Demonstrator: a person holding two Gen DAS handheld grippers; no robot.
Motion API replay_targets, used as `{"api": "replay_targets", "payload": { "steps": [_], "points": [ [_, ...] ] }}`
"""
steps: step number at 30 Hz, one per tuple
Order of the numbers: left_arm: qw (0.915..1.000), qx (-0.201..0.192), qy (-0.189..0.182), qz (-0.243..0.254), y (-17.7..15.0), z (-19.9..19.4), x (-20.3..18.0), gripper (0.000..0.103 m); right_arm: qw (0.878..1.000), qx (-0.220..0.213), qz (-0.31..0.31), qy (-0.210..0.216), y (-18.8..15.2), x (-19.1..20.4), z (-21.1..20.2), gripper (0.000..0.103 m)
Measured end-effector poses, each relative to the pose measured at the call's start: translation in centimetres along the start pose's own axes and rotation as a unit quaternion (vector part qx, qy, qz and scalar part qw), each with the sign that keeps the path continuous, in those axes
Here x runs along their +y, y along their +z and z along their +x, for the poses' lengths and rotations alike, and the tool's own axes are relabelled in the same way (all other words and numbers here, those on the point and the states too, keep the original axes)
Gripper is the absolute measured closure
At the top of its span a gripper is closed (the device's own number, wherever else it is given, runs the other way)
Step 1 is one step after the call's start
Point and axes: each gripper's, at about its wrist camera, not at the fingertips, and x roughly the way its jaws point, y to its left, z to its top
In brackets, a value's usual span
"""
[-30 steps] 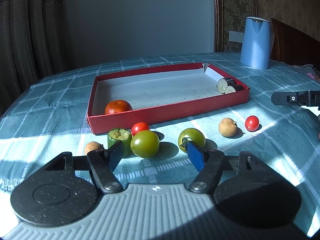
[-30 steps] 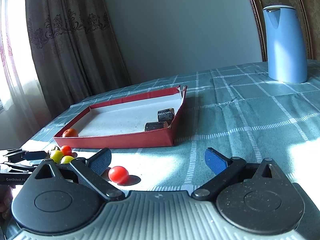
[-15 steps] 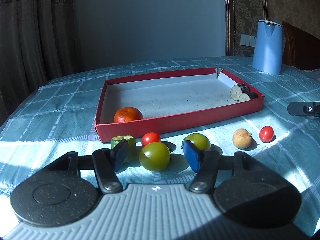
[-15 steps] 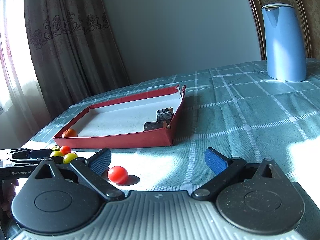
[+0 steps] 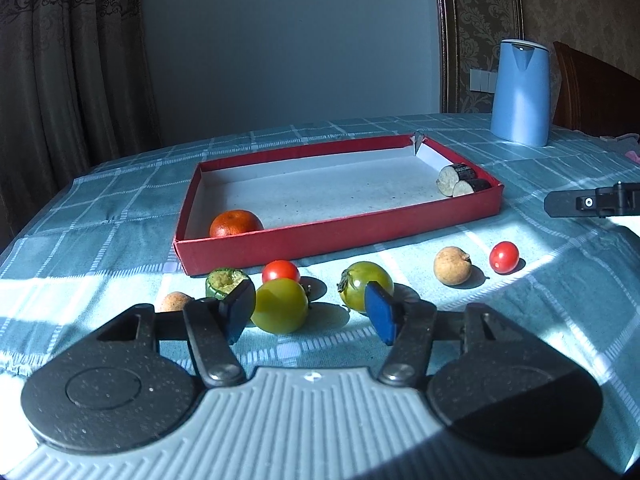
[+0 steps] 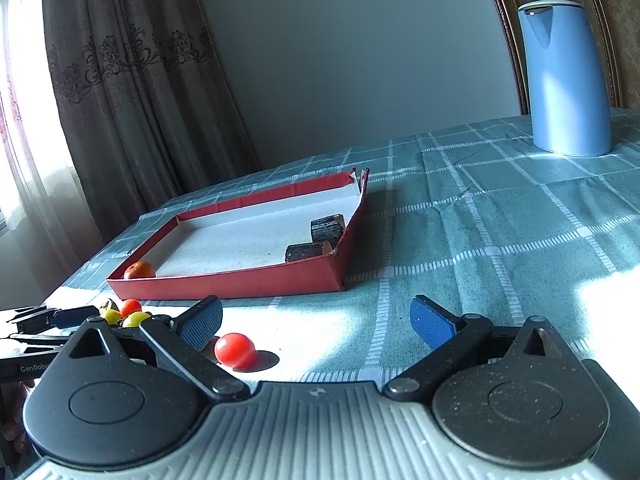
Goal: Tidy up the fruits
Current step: 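Move the left gripper toward the yellow-green tomato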
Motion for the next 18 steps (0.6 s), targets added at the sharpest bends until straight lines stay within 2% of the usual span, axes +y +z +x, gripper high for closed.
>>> {"api": "replay_targets", "payload": {
  "steps": [5,9,11,16,18],
  "points": [
    [0.9997,-0.015,-0.02,-0.006,0.4,-0.6,-1.0,0.049,1.0,0.0,0.0,0.0,0.0,0.0,0.0,0.002],
    [0.9992,-0.011,-0.031,0.023,0.8,0.1,-3.2,0.049,1.0,0.0,0.001,0.0,0.0,0.0,0.0,0.002],
    [0.999,0.0,-0.026,0.036,0.8,0.9,-3.9,0.049,1.0,0.0,0.001,0.0,0.0,-0.1,0.0,0.002],
    [0.9993,0.013,-0.022,0.028,1.0,1.8,-3.9,0.05,1.0,-0.002,0.005,0.002,0.0,-0.2,0.0,0.002],
    [0.999,0.015,-0.017,0.038,1.0,1.9,-4.3,0.054,1.0,-0.002,0.005,0.003,0.0,-0.2,0.0,0.002]
  ]
}}
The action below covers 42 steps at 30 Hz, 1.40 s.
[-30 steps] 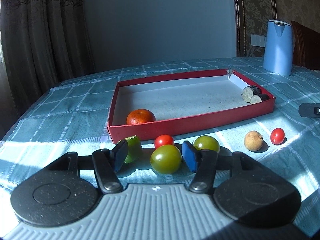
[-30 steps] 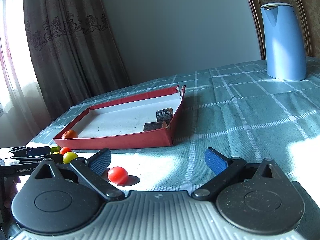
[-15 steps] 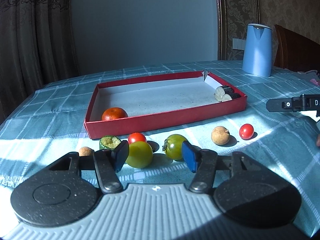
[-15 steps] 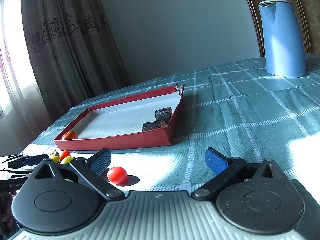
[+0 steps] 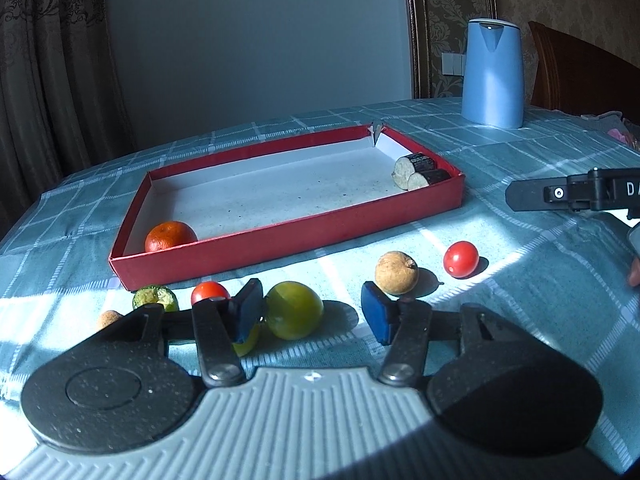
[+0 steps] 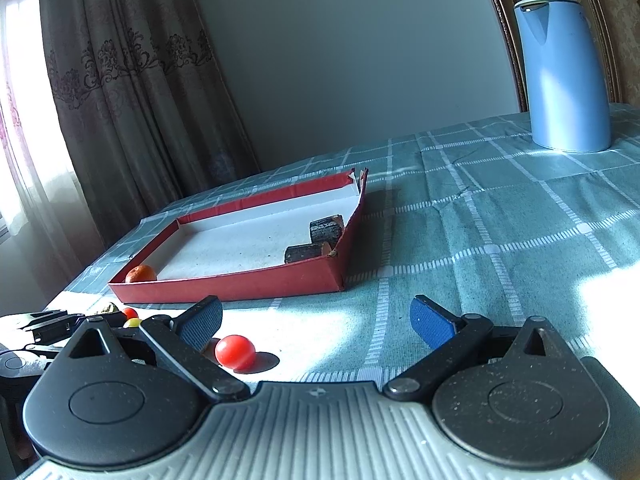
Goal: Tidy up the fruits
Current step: 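Move the left gripper toward the yellow-green tomato, then close the left gripper on the yellow-green tomato, then carry the tomato into the red box beside the orange and release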
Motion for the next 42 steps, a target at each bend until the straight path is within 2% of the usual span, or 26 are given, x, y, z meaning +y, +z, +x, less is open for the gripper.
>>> {"api": "replay_targets", "payload": {
  "steps": [2,4,5,6,8,11,19,24,30,34,42],
  "points": [
    [0.9999,0.003,0.009,0.006,0.0,0.2,-0.3,0.054,1.0,0.0,0.0,0.0,0.0,0.0,0.0,0.002],
    [0.9999,0.002,0.015,0.0,0.0,0.2,-0.1,0.061,1.0,0.001,0.0,0.0,0.0,0.0,0.0,0.002],
    [0.9998,-0.002,0.019,-0.008,0.0,0.0,0.2,0.07,1.0,0.001,0.001,0.0,0.0,0.0,0.0,0.002],
    [0.9997,-0.003,0.021,-0.013,0.0,-0.1,0.4,0.075,1.0,0.001,0.002,0.0,0.0,0.0,0.0,0.002],
    [0.9996,-0.004,0.014,-0.026,-0.1,-0.1,1.0,0.075,1.0,0.003,0.002,0.0,0.0,0.0,0.1,0.002],
    [0.9997,-0.003,0.015,-0.018,-0.1,-0.2,0.8,0.074,1.0,0.004,0.003,0.0,0.0,0.0,0.1,0.002],
    [0.9991,0.003,0.041,0.009,-0.1,0.3,-0.3,0.073,1.0,0.005,0.005,0.0,0.0,-0.1,0.2,0.002],
    [0.9986,0.002,0.052,-0.009,0.2,0.1,-0.2,0.075,1.0,0.007,0.008,0.002,0.0,-0.2,0.2,0.002],
    [0.9972,-0.028,0.067,-0.017,1.4,-1.1,-0.8,0.075,1.0,0.008,0.01,0.003,0.0,-0.2,0.2,0.002],
    [0.9944,-0.043,0.095,-0.016,3.0,-1.4,-1.2,0.075,1.0,0.008,0.01,0.003,0.0,-0.2,0.3,0.002],
    [0.9885,-0.043,0.138,-0.045,5.0,0.3,0.1,0.075,1.0,0.008,0.01,0.004,0.0,-0.3,0.2,0.002]
  ]
}}
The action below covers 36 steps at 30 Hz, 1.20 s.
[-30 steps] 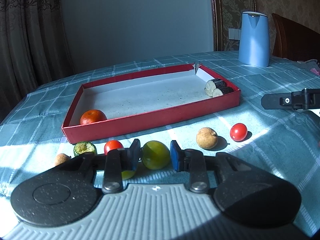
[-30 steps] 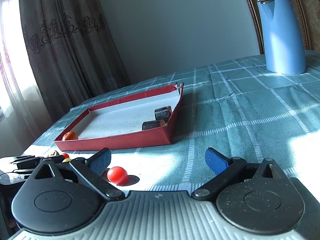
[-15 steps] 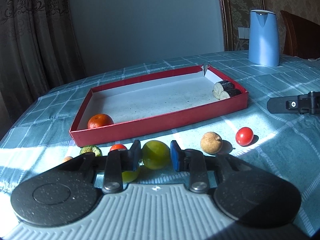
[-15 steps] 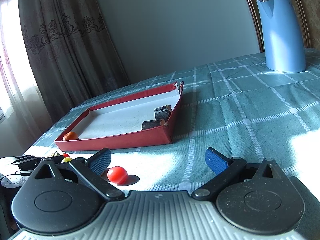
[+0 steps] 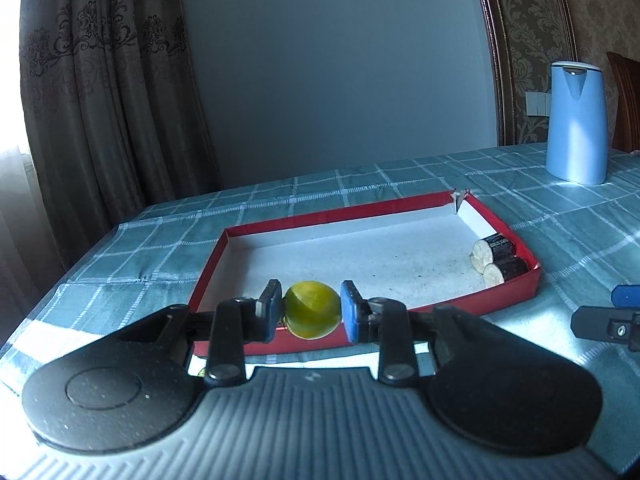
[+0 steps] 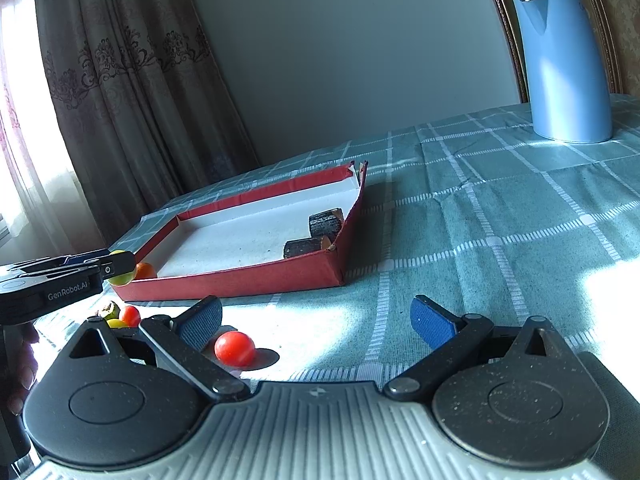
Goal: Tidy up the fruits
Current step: 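Carry the tomato into the red box beside the orange and release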
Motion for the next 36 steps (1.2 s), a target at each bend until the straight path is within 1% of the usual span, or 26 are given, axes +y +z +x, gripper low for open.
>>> {"api": "replay_targets", "payload": {
  "steps": [3,7,9,12,14,15,18,20,22,25,27,31,34,36],
  "points": [
    [0.9999,0.004,0.006,-0.012,-0.2,0.5,1.1,0.075,1.0,0.0,0.0,0.001,0.0,0.0,0.0,0.002],
    [0.9994,-0.011,-0.001,-0.033,-1.0,-0.3,3.7,0.074,1.0,-0.002,0.002,0.003,0.0,-0.1,-0.1,0.002],
    [0.999,-0.016,0.019,-0.036,-1.2,-0.6,5.3,0.074,1.0,-0.004,0.004,0.005,0.0,-0.1,-0.2,0.002],
    [0.9975,-0.022,0.034,-0.058,-0.7,-1.1,8.1,0.074,1.0,0.0,0.003,0.008,0.1,-0.1,-0.2,0.002],
    [0.9965,-0.03,0.051,-0.06,-0.1,-1.3,9.0,0.075,1.0,0.003,0.001,0.008,0.1,0.0,-0.1,0.002],
    [0.9964,-0.032,0.052,-0.059,0.2,-1.3,9.1,0.075,1.0,0.003,0.0,0.009,0.1,0.0,-0.1,0.002],
    [0.997,-0.031,0.047,-0.053,1.2,-0.4,8.2,0.074,1.0,0.004,0.001,0.01,0.1,-0.1,-0.1,0.002],
    [0.9978,-0.027,0.035,-0.049,1.7,0.7,6.9,0.074,1.0,0.005,0.002,0.011,0.1,-0.1,-0.1,0.002],
    [0.9986,-0.009,0.018,-0.049,2.0,2.3,5.2,0.074,1.0,0.006,0.002,0.011,0.1,-0.1,0.0,0.002],
    [0.9985,0.021,0.011,-0.049,2.2,4.7,2.8,0.074,1.0,0.006,0.003,0.012,0.1,-0.2,0.0,0.002],
    [0.998,0.04,0.019,-0.046,2.2,6.2,1.7,0.074,1.0,0.007,0.004,0.012,0.1,-0.2,0.1,0.002],
    [0.9949,0.082,0.027,-0.053,1.5,8.4,1.0,0.074,1.0,0.008,0.004,0.014,0.1,-0.2,0.1,0.002],
    [0.9933,0.097,0.033,-0.054,0.9,8.9,1.2,0.074,1.0,0.008,0.004,0.014,0.1,-0.2,0.1,0.002],
    [0.9935,0.095,0.032,-0.055,0.8,8.9,1.3,0.074,1.0,0.008,0.004,0.013,0.1,-0.1,0.1,0.002]
  ]
}}
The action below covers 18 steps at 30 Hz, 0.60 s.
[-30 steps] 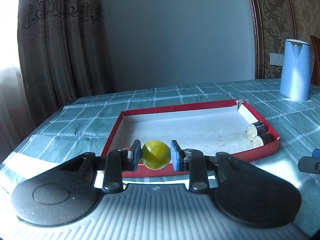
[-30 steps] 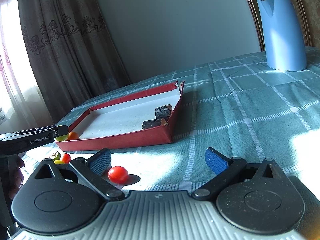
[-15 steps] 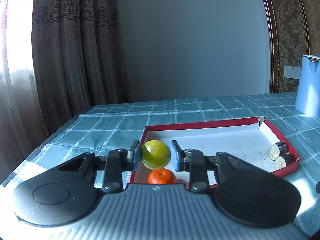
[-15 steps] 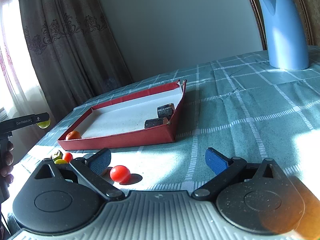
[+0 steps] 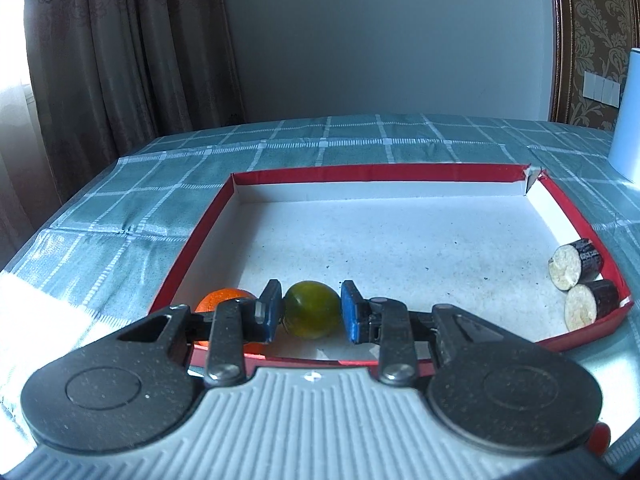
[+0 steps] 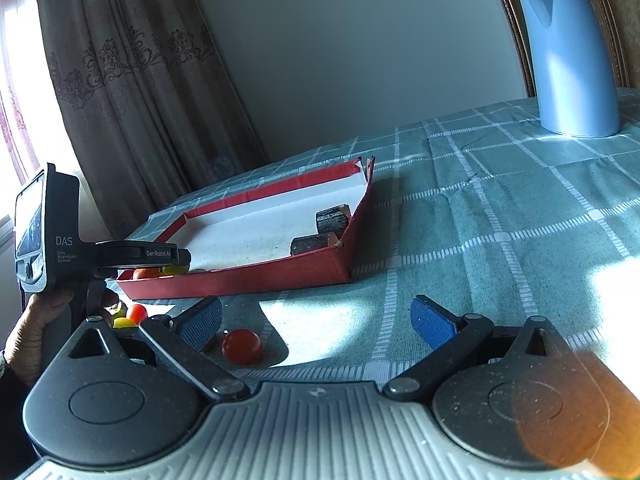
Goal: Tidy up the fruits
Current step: 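Carry the tomato into the red box beside the orange and release, then lift the open left gripper away from the box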
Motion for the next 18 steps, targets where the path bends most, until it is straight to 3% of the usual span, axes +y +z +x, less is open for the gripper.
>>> {"api": "replay_targets", "payload": {
  "steps": [13,16,18],
  "points": [
    [0.9999,-0.006,-0.002,0.016,-0.5,-0.6,-0.5,0.064,1.0,0.001,0.001,-0.002,0.0,0.0,0.0,0.002],
    [0.9998,-0.016,-0.001,0.014,-0.6,-1.4,-0.5,0.059,1.0,0.003,0.002,-0.003,0.0,-0.1,0.1,0.002],
    [0.9996,-0.025,-0.001,0.013,-0.7,-2.1,-0.5,0.048,1.0,0.003,0.002,-0.004,0.0,-0.1,0.1,0.002]
  ]
}}
